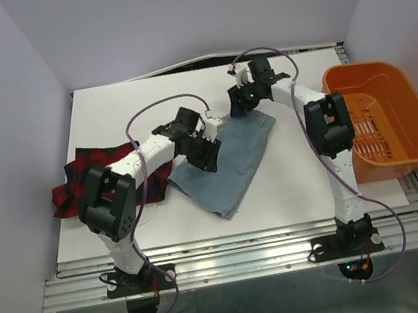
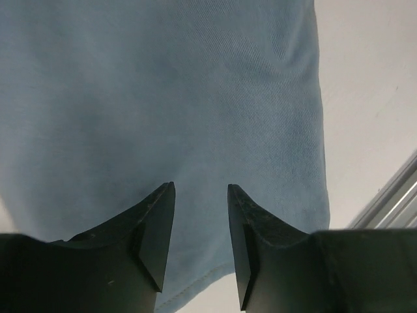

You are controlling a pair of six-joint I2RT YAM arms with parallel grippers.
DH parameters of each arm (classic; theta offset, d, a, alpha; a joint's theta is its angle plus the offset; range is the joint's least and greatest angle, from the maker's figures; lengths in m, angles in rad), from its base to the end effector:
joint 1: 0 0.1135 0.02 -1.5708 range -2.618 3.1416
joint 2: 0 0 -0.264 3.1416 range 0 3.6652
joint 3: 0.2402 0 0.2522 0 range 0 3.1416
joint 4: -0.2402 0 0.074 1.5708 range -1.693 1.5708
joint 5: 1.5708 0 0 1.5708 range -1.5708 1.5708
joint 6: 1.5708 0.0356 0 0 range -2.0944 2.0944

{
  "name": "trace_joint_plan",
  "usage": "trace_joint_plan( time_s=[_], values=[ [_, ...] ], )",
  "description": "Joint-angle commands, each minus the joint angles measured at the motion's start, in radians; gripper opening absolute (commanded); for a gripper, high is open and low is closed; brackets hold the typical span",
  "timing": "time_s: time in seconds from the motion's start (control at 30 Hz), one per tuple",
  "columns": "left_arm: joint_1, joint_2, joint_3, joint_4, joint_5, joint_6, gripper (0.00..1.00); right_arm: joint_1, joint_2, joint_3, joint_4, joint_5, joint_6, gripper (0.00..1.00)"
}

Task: Fold and stack the skirts
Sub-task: Fold the skirt

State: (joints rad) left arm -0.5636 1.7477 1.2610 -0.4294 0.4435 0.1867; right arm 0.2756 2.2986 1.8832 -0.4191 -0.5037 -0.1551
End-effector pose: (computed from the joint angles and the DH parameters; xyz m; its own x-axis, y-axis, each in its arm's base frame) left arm 0.3094 -0.2136 0.2276 -0.5283 0.5322 -0.6615 0.8157 0.5345 -0.2214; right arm 0.4905 0.1566 0.1887 -0.6194 -0.3158 -0.7187 -0.6538 0.7144 0.2496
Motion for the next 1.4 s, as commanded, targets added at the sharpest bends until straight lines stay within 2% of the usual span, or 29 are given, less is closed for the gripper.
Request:
trace_joint_plan(
  time_s=[0.0, 0.13, 0.3, 0.43, 0.53, 0.6, 0.63, 0.67, 0.73, 0.87, 0.93, 1.0, 1.13, 1.2, 1.37],
  values=[
    [-0.038, -0.008, -0.012, -0.02, -0.005, 0.013, 0.49, 0.005, 0.001, -0.01, -0.015, 0.036, -0.09, 0.57],
    [-0.038, 0.071, 0.012, -0.038, -0.046, 0.008, 0.46, 0.005, -0.036, -0.133, -0.017, 0.155, -0.179, 0.54],
    [-0.021, 0.209, 0.092, -0.029, -0.115, 0.011, 0.43, -0.032, -0.195, -0.355, -0.026, 0.29, -0.222, 0.5],
    [0.022, 0.338, 0.292, -0.043, -0.135, 0.031, 0.43, -0.076, -0.33, -0.551, -0.078, 0.33, -0.21, 0.44],
    [0.034, 0.412, 0.426, -0.061, -0.176, 0.072, 0.43, -0.09, -0.418, -0.62, -0.138, 0.32, -0.201, 0.4],
    [0.036, 0.493, 0.634, -0.081, -0.213, 0.111, 0.45, -0.09, -0.471, -0.679, -0.208, 0.271, -0.186, 0.37],
    [0.036, 0.55, 0.694, -0.103, -0.222, 0.12, 0.46, -0.09, -0.485, -0.705, -0.261, 0.19, -0.169, 0.36],
    [0.036, 0.55, 0.748, -0.112, -0.226, 0.128, 0.47, -0.09, -0.498, -0.705, -0.262, 0.189, -0.169, 0.34],
    [0.036, 0.614, 0.881, -0.111, -0.23, 0.141, 0.49, -0.072, -0.522, -0.745, -0.331, 0.044, -0.149, 0.33],
    [0.036, 0.65, 1.007, -0.109, -0.209, 0.132, 0.52, -0.041, -0.55, -0.73, -0.38, -0.097, -0.106, 0.36],
    [0.037, 0.616, 0.997, -0.1, -0.21, 0.131, 0.52, -0.041, -0.559, -0.656, -0.377, -0.104, -0.084, 0.38],
    [0.037, 0.52, 0.912, -0.083, -0.212, 0.128, 0.52, -0.071, -0.559, -0.589, -0.376, -0.124, -0.049, 0.4],
    [0.036, 0.334, 0.633, -0.06, -0.197, 0.111, 0.52, -0.113, -0.518, -0.432, -0.362, -0.116, -0.012, 0.46],
    [0.036, 0.258, 0.55, -0.069, -0.19, 0.094, 0.52, -0.125, -0.481, -0.414, -0.351, -0.099, -0.011, 0.5],
    [0.034, 0.196, 0.329, -0.071, -0.183, 0.063, 0.51, -0.125, -0.413, -0.45, -0.351, -0.142, -0.011, 0.61]
  ],
)
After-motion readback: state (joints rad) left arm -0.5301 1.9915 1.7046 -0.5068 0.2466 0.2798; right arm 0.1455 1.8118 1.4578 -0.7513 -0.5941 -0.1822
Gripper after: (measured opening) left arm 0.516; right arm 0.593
